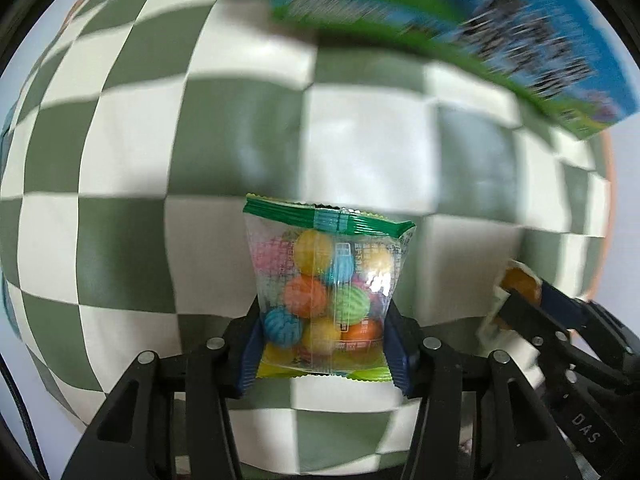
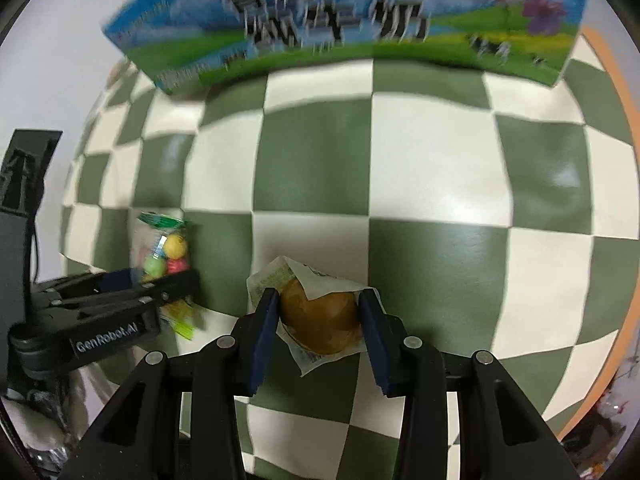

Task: Organize snacks
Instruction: 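Lower both items into the box and open both tools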

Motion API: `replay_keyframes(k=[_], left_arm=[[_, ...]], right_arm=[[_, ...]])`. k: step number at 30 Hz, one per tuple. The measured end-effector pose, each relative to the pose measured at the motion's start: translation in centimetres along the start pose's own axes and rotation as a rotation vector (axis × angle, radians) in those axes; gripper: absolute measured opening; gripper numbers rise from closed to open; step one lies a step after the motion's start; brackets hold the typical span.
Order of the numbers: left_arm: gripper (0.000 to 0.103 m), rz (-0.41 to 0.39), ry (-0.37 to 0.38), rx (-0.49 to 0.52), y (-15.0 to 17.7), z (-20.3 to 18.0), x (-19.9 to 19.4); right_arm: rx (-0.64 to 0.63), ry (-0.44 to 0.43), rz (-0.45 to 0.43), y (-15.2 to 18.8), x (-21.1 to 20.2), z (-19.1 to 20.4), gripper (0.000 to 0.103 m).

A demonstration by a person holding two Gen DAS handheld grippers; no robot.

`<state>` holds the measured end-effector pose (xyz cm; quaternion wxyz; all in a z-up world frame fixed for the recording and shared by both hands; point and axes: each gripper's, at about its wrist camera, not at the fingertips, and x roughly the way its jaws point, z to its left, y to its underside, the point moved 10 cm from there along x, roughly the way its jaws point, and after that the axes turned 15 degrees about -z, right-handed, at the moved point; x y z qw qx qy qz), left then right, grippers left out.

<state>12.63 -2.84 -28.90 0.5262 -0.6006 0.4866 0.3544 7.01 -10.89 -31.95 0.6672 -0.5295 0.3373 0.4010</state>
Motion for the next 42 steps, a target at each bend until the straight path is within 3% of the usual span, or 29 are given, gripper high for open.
replay_keyframes(k=[5, 11, 15, 20, 24, 29, 31, 32, 34, 36, 39, 42], left_arm=[[0.049, -0.103, 0.104, 0.038, -4.9, -4.7, -5.4], [0.049, -0.2, 0.201, 0.083, -13.6, -9.3, -10.1], [0.049, -0.217, 0.171, 0.105, -19.0, -10.3, -8.2], [0.049, -0.135, 0.122, 0.096, -24.3, -9.3, -2.5], [0.049, -0.048, 0.093, 0.068, -26.0, -8.1, 1.9], [0.05, 0.024, 0.076, 0.043, -26.4, -7.4, 5.4], [0.063, 0.018, 0.06, 0.055, -26.6, -7.2, 5.5], [0.068, 0.01, 0.052, 0.06, -26.7, -7.1, 5.3], [0.088, -0.011, 0.039, 0.065, -27.0, -6.8, 4.9], [0.089, -0.023, 0.026, 0.069, -27.2, -6.4, 4.5], [0.099, -0.035, 0.011, 0.063, -27.2, -5.6, 3.9], [0.099, -0.052, -0.011, 0.074, -26.8, -4.9, 2.9]], right_arm=[[0.033, -0.046, -0.124, -5.6, -5.6, -0.4, 0.043], [0.049, -0.093, -0.273, -15.7, -11.6, -1.6, 0.043], [0.025, -0.063, -0.324, -22.4, -11.4, -2.7, 0.043], [0.04, -0.034, -0.266, -27.7, -6.1, -4.2, 0.043], [0.052, -0.015, -0.188, -29.7, -1.9, -5.5, 0.044], [0.068, 0.001, -0.094, -29.3, 1.7, -6.4, 0.048], [0.069, 0.026, -0.072, -28.7, 2.4, -6.8, 0.089], [0.068, 0.037, -0.072, -28.7, 2.4, -7.0, 0.095], [0.064, 0.055, -0.076, -28.8, 2.3, -7.5, 0.095], [0.054, 0.078, -0.061, -28.8, 2.1, -7.9, 0.095], [0.032, 0.121, -0.042, -28.4, 1.9, -8.3, 0.096], [0.021, 0.149, -0.033, -27.9, 1.4, -8.6, 0.096]])
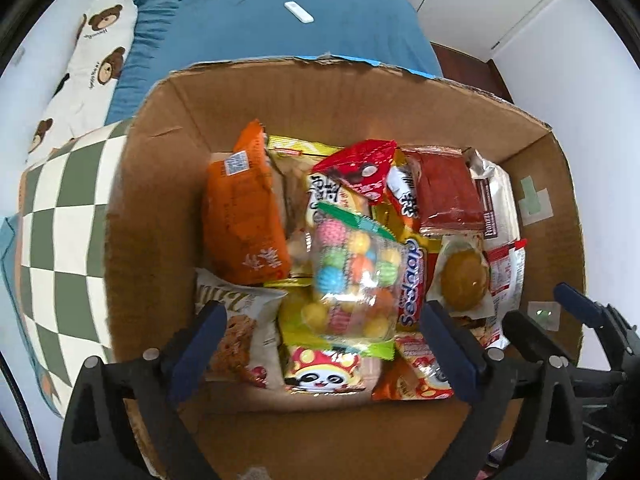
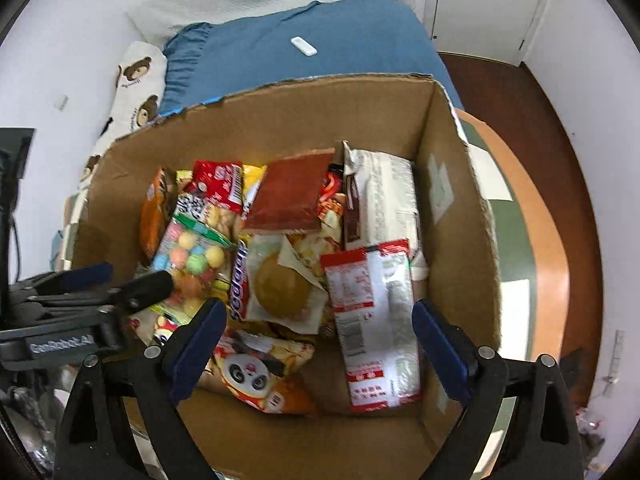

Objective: Organize snacks

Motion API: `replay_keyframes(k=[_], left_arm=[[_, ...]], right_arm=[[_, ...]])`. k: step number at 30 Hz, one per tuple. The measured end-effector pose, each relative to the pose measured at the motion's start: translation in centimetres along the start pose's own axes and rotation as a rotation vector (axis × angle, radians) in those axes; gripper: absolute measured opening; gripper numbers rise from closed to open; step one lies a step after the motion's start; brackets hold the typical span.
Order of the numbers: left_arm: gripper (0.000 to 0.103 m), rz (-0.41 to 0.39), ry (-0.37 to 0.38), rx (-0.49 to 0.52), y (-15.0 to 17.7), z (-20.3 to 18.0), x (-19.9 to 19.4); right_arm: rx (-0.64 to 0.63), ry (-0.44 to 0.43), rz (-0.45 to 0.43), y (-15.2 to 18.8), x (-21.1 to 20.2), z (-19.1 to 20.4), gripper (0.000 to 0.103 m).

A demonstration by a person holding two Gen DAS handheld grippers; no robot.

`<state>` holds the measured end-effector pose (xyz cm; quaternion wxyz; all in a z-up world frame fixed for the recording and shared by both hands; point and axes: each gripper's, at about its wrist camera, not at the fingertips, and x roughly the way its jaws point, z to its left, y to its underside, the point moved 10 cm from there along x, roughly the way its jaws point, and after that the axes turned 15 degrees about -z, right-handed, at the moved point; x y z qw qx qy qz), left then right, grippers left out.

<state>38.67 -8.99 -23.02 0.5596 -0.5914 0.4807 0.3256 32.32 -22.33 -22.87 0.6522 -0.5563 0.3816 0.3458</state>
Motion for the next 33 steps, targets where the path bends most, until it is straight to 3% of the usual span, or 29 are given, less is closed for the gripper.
replay_keyframes(k=[11, 21, 33], left_arm=[[0.099, -0.078, -0.026, 0.007, 1.5, -0.3, -3.7], [0.099, -0.287, -0.093, 0.04, 3.7, 0.0, -10.9], [0.099, -0.534, -0.126, 0.059, 9.9, -0.3, -21.7]], right_arm=[[0.007, 0.045, -0.048, 0.7, -3.1, -0.8, 0.097], [-0.016, 0.074, -0.238, 2.0, -10.9, -0.4, 0.099], [-0.059, 0.038, -0.451, 6.1, -23.2, 1.7, 0.101]])
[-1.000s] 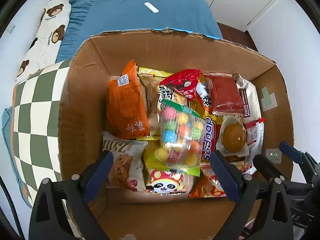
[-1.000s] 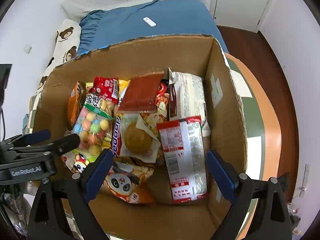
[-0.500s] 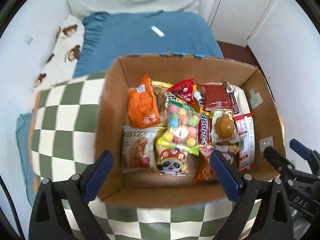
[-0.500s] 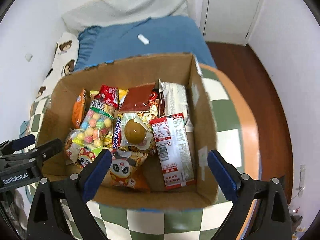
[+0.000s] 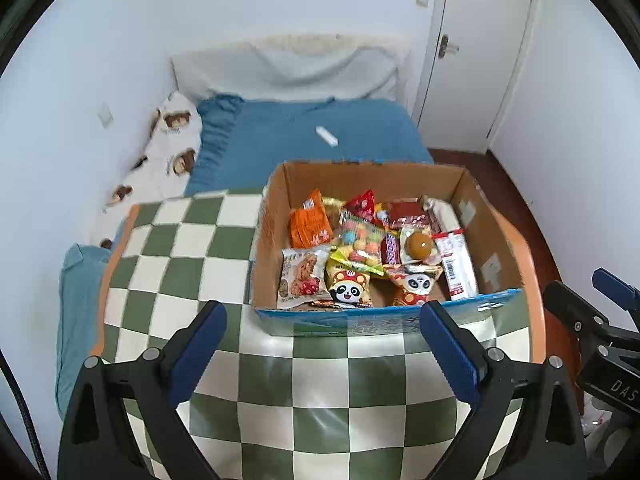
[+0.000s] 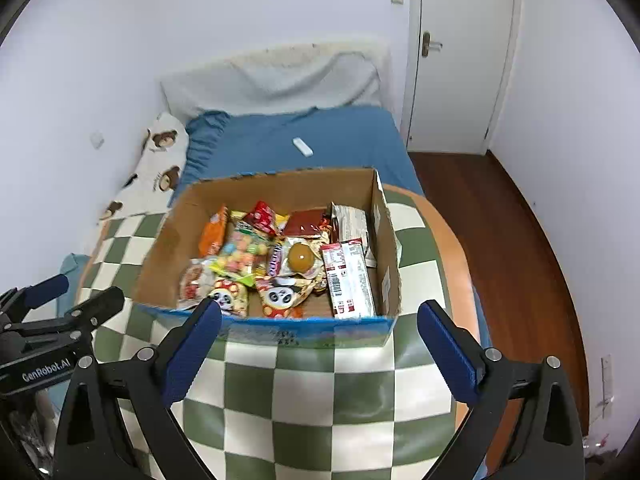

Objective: Organize snacks

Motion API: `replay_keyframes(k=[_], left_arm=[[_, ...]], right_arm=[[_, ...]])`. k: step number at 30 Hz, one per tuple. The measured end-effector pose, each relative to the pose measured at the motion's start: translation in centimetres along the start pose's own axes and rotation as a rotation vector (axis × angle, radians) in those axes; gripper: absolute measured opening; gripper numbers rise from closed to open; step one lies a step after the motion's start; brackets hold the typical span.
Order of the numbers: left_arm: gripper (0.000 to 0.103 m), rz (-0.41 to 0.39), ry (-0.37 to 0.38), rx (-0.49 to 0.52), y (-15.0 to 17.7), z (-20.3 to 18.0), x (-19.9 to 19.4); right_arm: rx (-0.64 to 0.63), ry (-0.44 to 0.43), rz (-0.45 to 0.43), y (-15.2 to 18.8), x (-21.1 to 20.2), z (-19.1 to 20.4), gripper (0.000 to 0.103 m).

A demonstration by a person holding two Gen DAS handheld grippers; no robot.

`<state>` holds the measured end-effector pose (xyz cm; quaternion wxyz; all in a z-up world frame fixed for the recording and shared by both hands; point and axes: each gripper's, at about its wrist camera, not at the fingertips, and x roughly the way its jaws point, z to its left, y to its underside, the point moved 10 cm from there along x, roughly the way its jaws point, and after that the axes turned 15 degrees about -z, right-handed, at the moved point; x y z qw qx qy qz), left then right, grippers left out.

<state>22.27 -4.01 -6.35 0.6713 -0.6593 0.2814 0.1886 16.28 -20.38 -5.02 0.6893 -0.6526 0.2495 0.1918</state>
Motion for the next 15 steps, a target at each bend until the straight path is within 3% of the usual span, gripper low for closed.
replay_keyframes(k=[7, 15], left_arm=[[0.099, -0.11, 0.003, -0.005, -0.3, -0.1, -6.2], [0.099, -0.15, 0.02, 0.0, 0.0, -0.2, -10.8]], right_arm=[[-0.02, 0.024, -0.129, -0.7, -7.3, -0.2, 0.101], [-0.01, -0.012, -0.164, -0.2, -13.0, 0.8, 0.102]])
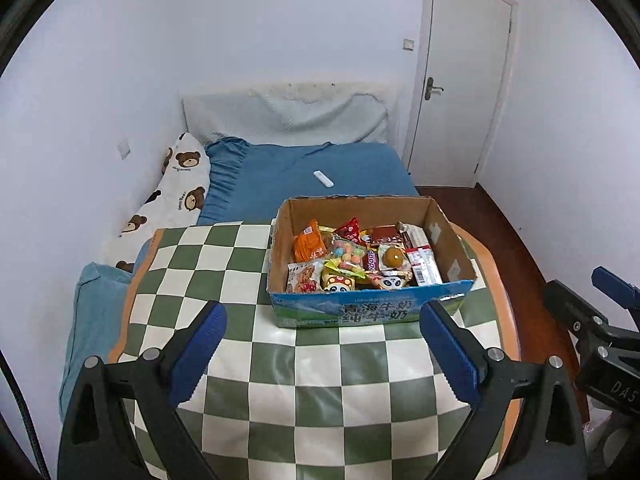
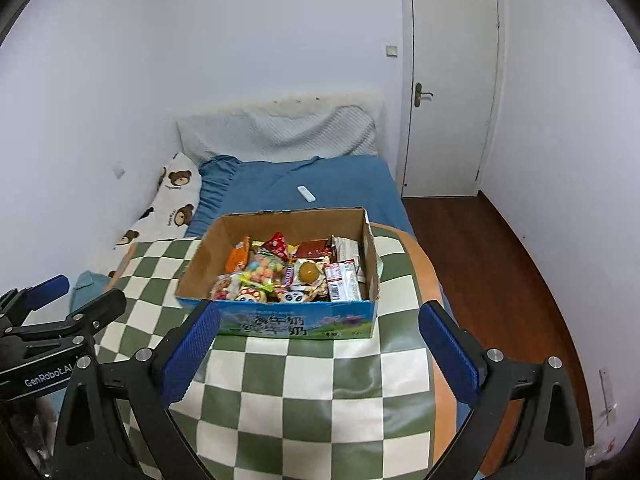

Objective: Organize snacks

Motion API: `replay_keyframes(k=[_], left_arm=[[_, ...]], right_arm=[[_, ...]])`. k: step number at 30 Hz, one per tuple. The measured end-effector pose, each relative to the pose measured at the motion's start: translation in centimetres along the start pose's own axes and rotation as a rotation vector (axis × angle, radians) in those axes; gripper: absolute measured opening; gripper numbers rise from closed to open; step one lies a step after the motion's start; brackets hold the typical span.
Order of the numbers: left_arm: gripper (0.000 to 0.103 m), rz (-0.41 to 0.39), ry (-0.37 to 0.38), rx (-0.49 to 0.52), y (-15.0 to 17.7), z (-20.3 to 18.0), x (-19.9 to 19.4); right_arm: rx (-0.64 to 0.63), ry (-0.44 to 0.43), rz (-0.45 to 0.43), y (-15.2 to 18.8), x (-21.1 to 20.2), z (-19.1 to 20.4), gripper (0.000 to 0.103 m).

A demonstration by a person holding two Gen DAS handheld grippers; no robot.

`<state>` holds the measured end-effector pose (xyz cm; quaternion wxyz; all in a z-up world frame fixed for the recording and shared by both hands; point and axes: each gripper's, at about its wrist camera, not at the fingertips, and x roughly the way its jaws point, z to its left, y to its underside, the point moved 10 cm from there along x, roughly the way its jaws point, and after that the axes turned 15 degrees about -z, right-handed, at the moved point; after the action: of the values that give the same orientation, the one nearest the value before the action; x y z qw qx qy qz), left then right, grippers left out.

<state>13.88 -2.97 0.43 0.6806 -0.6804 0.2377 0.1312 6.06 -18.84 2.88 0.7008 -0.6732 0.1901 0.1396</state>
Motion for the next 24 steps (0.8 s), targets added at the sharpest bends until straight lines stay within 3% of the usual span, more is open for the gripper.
replay_keyframes(k=[11, 24], left_arm=[[0.1, -0.049, -0.026, 0.001, 0.2, 0.5, -2.7], [0.103, -0.056, -0.036, -0.019, -0.4, 1.2, -0.7]], right_arm=[[0.002, -0.01, -0.02, 0.1, -2.7, 0.9, 0.103], [0.008, -0.014, -0.026, -0.1, -1.2, 1.4, 0.103]])
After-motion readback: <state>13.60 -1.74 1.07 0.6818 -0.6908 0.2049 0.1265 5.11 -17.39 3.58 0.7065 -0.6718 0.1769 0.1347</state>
